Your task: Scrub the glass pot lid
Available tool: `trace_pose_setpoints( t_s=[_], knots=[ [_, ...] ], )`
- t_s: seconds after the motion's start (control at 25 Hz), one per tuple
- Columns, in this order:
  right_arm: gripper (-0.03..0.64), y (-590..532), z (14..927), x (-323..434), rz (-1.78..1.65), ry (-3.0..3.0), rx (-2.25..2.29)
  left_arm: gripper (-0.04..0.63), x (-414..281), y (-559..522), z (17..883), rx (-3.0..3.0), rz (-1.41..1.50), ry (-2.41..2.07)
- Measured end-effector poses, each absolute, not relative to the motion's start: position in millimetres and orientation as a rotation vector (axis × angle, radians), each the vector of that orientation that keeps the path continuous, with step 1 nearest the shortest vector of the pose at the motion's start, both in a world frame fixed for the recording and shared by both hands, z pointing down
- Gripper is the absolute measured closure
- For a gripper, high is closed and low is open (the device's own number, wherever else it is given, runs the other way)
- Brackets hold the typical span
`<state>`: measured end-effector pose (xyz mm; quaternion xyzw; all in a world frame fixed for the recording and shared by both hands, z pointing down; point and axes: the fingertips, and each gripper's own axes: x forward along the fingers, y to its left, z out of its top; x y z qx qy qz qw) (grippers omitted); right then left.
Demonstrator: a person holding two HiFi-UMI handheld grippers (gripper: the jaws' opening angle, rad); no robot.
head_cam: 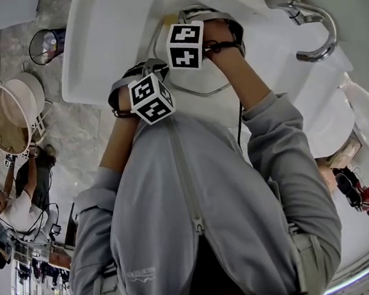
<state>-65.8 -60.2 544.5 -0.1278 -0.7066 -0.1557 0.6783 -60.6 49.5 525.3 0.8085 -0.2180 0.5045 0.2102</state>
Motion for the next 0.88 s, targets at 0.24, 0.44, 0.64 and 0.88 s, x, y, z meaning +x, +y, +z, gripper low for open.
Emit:
trace_pose_setpoints(
  t_s=[0.24, 0.44, 0.64, 0.88],
  knots=[
    [0.569, -20, 538, -58, -0.415, -1.544, -0.371, 0.565, -60, 50, 525, 2.265, 1.399, -0.613],
    [0.569, 15, 527, -48, -0.430, -1.535, -0.420, 0.565, -66, 52, 523, 2.251, 1.374, -0.636],
    [0.569, 53, 518, -38, -0.387, -1.548, -0.454, 0.565, -77, 53, 521, 2.236, 1.384, -0.666],
    [0.569, 96, 510, -27, -0.340, -1.544, -0.519, 0.565, -78, 55, 522, 2.247, 1.401, -0.674]
  ],
)
